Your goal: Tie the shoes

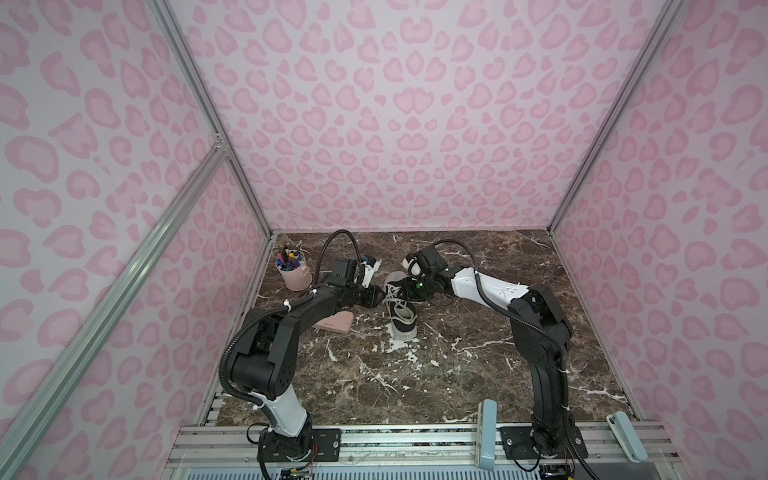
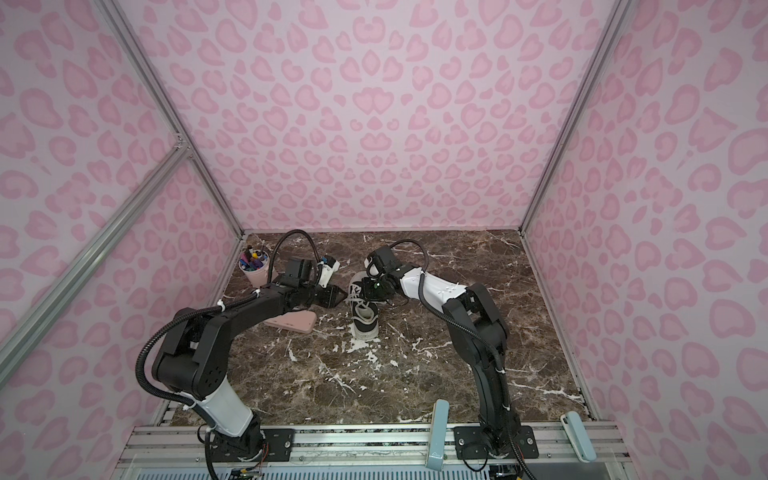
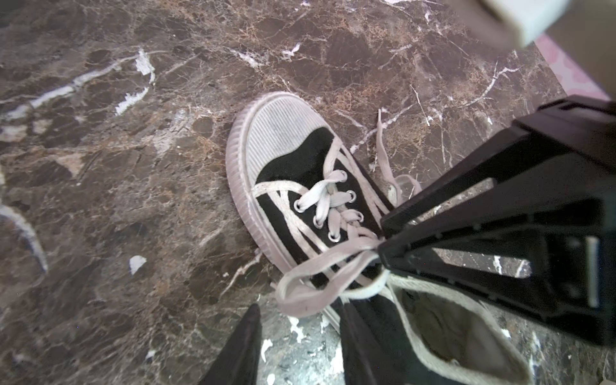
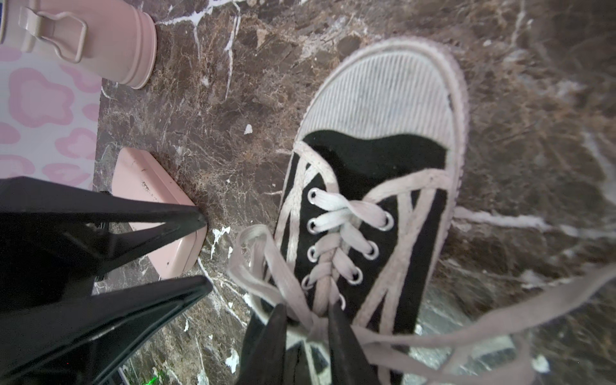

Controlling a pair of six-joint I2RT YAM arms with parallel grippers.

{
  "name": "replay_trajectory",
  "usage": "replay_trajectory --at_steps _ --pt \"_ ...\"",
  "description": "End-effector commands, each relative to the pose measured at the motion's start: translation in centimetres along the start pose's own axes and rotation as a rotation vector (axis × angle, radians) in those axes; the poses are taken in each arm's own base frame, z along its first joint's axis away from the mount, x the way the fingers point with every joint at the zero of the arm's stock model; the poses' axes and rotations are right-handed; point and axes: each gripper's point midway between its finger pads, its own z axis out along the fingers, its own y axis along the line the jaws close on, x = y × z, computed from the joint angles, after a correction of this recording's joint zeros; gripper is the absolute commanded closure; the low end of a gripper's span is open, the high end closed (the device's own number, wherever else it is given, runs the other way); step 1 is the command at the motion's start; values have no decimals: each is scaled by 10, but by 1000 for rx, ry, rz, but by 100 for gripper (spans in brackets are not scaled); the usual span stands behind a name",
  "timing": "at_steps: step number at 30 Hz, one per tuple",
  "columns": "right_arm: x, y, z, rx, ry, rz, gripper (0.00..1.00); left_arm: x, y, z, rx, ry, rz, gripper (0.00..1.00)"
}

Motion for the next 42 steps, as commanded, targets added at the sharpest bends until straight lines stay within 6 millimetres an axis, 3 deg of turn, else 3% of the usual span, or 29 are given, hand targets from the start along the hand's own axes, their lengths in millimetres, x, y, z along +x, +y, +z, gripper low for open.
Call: replay_trajectory --at_steps 1,22,29,42 --pt "-3 2 -8 13 -10 -21 73 -1 3 2 -8 -16 -2 59" --pt "-3 -10 5 78 76 -105 76 -32 -3 0 15 -23 21 62" --pt "1 -11 10 73 97 -107 79 -32 -7 3 32 -9 17 62" --pt "1 6 12 -17 101 -102 79 -22 -15 6 67 26 1 62"
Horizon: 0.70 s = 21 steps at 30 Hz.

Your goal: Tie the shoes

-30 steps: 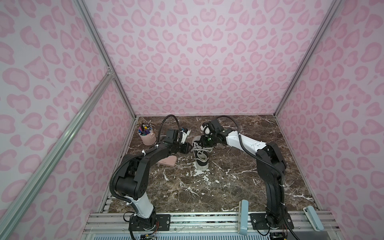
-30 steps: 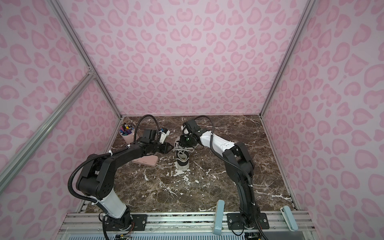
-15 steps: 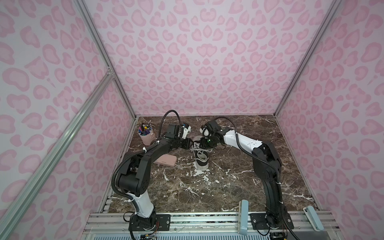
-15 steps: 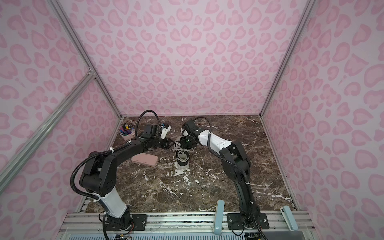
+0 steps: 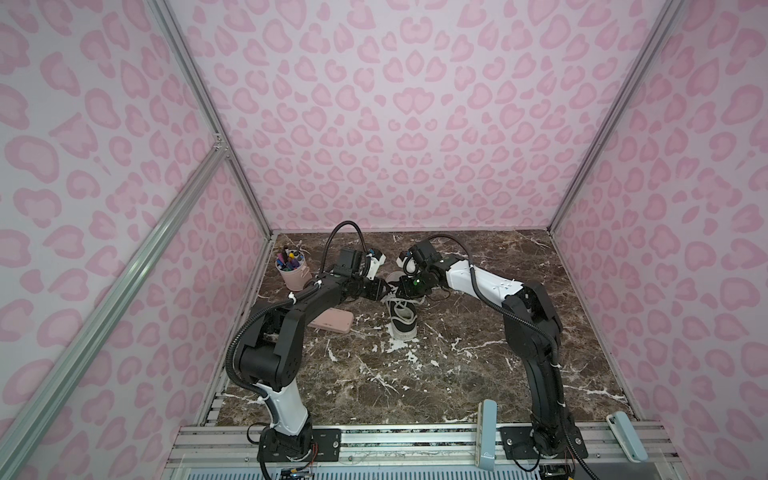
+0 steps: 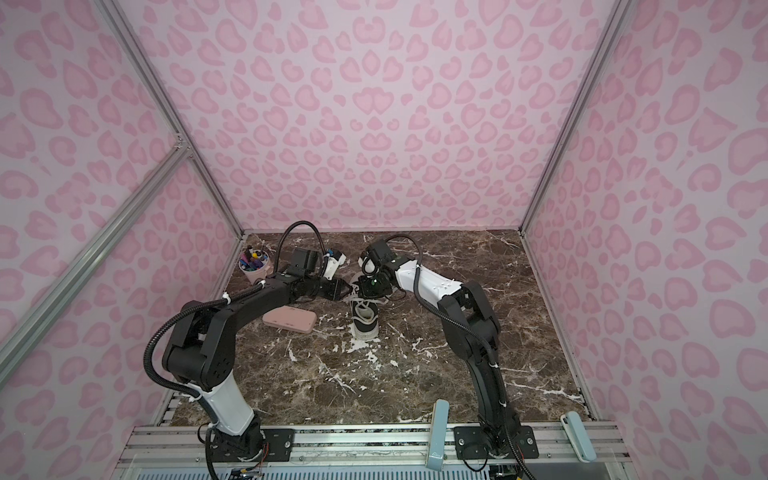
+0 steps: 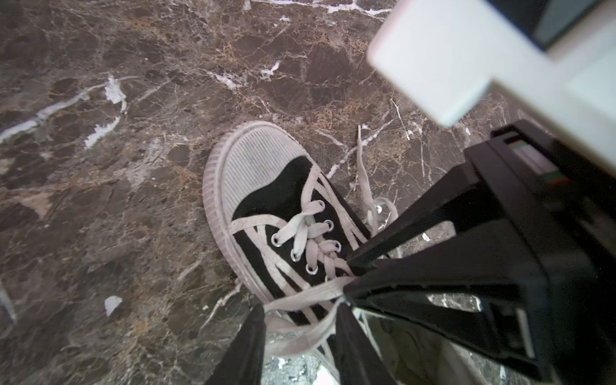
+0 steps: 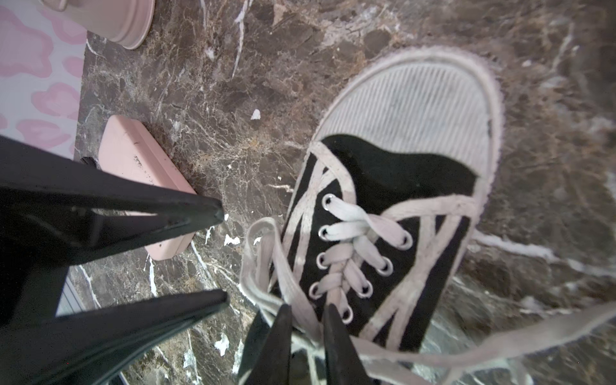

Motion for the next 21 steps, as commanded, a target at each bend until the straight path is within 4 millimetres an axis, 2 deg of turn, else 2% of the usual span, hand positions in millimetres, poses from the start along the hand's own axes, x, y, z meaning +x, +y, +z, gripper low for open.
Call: replay_trajectory --at_steps 1,13,21 --pt "2 2 3 -15 6 -1 78 4 -3 0 18 8 2 62" --pt "12 -13 -7 71 26 -7 74 20 -8 15 3 72 45 61" --pt "2 -12 -30 53 -42 27 73 8 -14 13 14 64 25 59"
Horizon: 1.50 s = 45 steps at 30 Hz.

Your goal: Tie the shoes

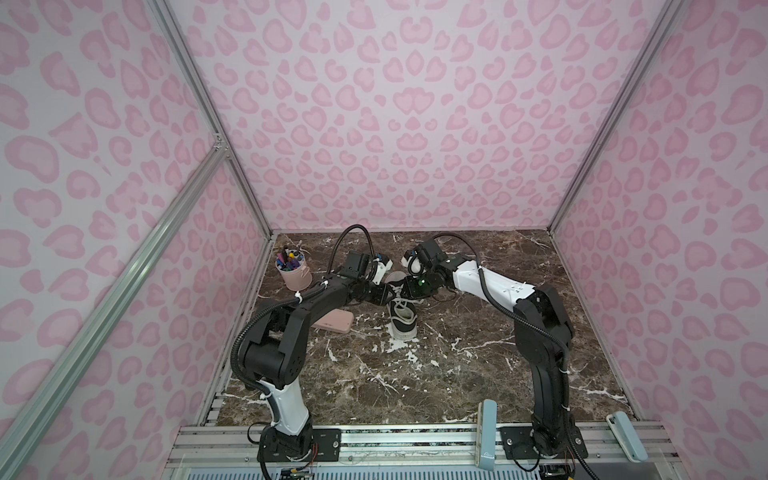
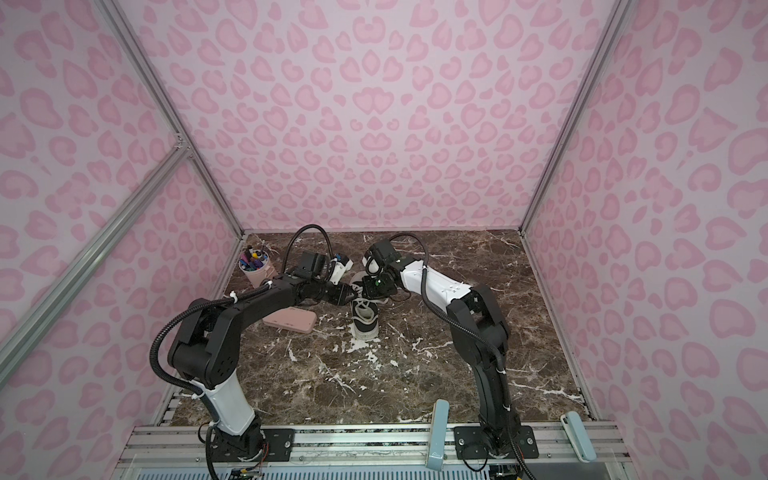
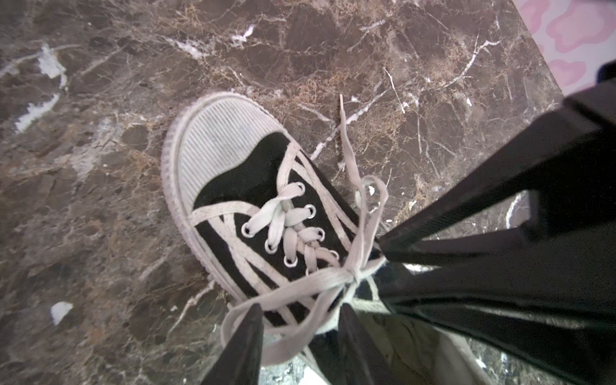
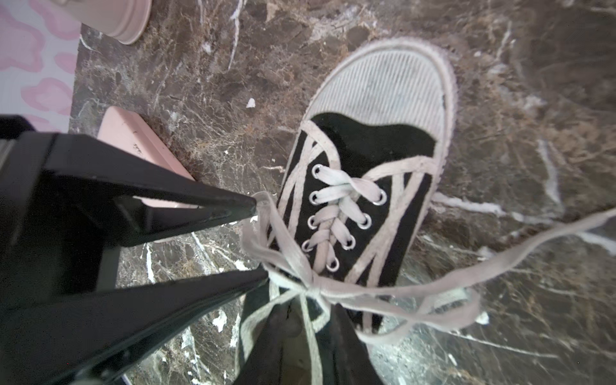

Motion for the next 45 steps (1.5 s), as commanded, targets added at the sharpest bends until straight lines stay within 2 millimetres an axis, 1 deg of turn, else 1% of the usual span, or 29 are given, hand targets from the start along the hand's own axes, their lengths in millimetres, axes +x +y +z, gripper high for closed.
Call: replay_trajectory --at_steps 1,7,10,14,15,18,21,23,25,28,31,37,41,43,44,45 --pt "-2 -7 -1 2 -15 29 73 -4 -2 1 1 8 -12 59" --pt "-3 -14 -6 4 -22 46 73 -10 -6 9 -10 29 -17 58" --pt "-3 -17 -8 5 -24 52 73 -8 -8 16 -10 56 -24 60" --pt "-1 -20 -9 5 -24 55 73 0 -11 23 -15 95 -25 62" --pt "-1 -20 -9 4 -22 56 73 1 -12 24 -15 99 -24 67" --pt "-1 -19 -9 1 -24 56 73 2 -12 25 -17 101 -26 72" --pt "0 -18 -8 -3 -22 56 74 1 -13 23 -17 96 -26 77" --pt "-1 -19 -8 -4 -22 56 74 -2 -14 22 -16 86 -27 77" --pt "0 -19 -8 -6 -22 56 74 -6 -16 19 -13 71 -28 77" --pt "0 -18 -7 -11 -22 59 74 -12 -18 15 -12 49 -27 68" --pt "0 -18 -7 -13 -24 61 74 -16 -19 14 -9 40 -30 65" --pt "-1 -18 -8 -12 -22 57 74 -14 -18 19 1 54 -45 66" --pt "0 -18 -8 -11 -21 57 74 -17 -19 18 3 48 -45 67" --pt "-1 -17 -8 -12 -22 55 74 -13 -18 20 0 65 -48 67" --pt "-1 -18 -8 -11 -22 56 74 -23 -19 18 -2 49 -40 67" --pt "-2 -17 -9 -12 -23 55 74 -23 -19 19 -1 51 -39 67"
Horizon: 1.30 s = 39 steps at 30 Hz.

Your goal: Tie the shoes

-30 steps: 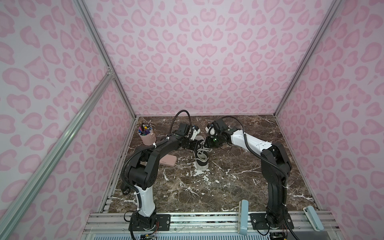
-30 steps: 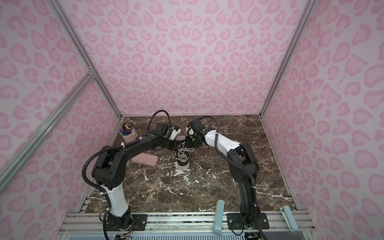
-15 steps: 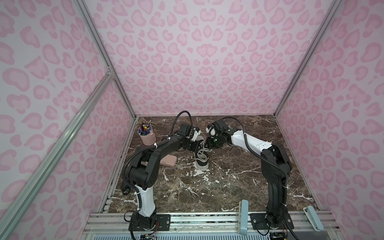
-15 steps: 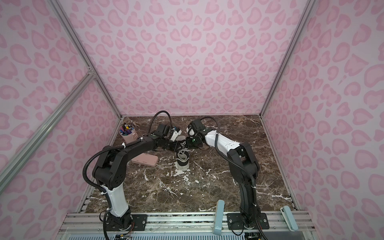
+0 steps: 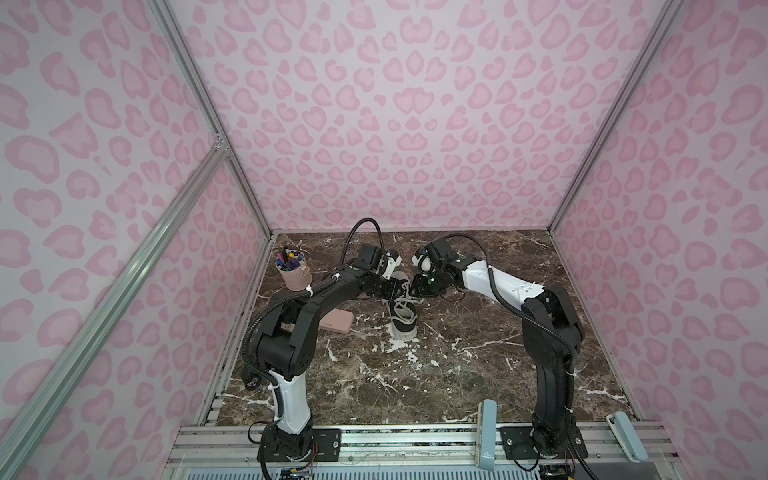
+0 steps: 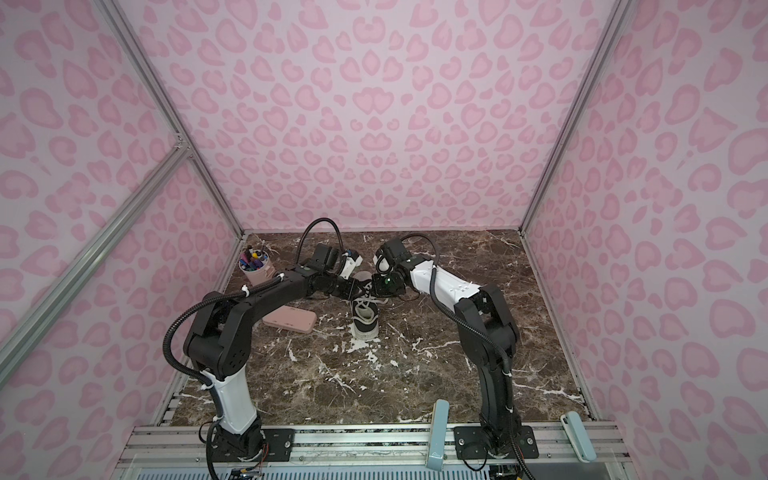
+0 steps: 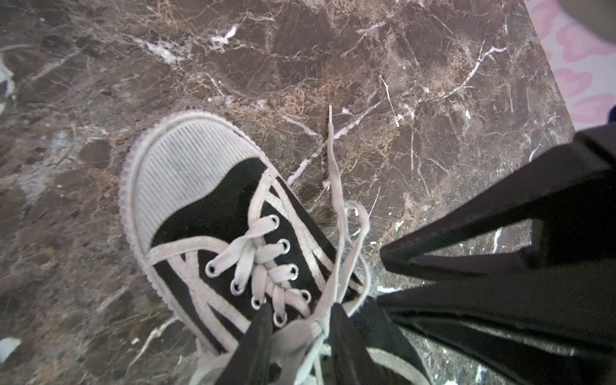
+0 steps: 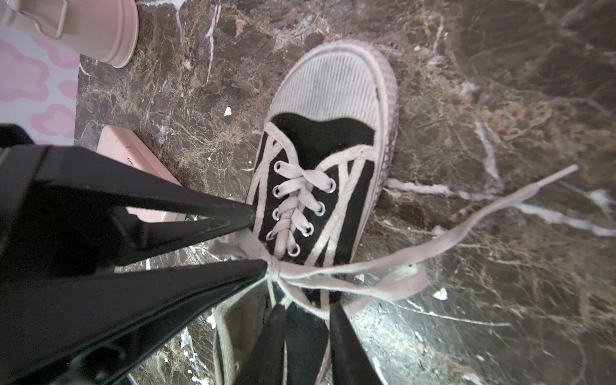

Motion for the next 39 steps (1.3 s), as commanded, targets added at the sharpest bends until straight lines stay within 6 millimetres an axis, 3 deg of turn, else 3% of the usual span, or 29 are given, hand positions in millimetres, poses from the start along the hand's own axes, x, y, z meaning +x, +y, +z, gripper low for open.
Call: replay_trajectory --at_steps 1,16,34,39 --pt "-5 3 -1 -13 -16 -7 74 -8 -1 -1 4 -8 10 68" --pt "-5 3 0 -16 -16 -4 74 3 9 4 -44 62 8 66" --pt "-4 4 0 -21 -15 -5 74 -3 1 2 -11 35 -4 95" --pt "-3 6 3 -32 -14 4 74 -4 0 -1 -10 22 -7 96"
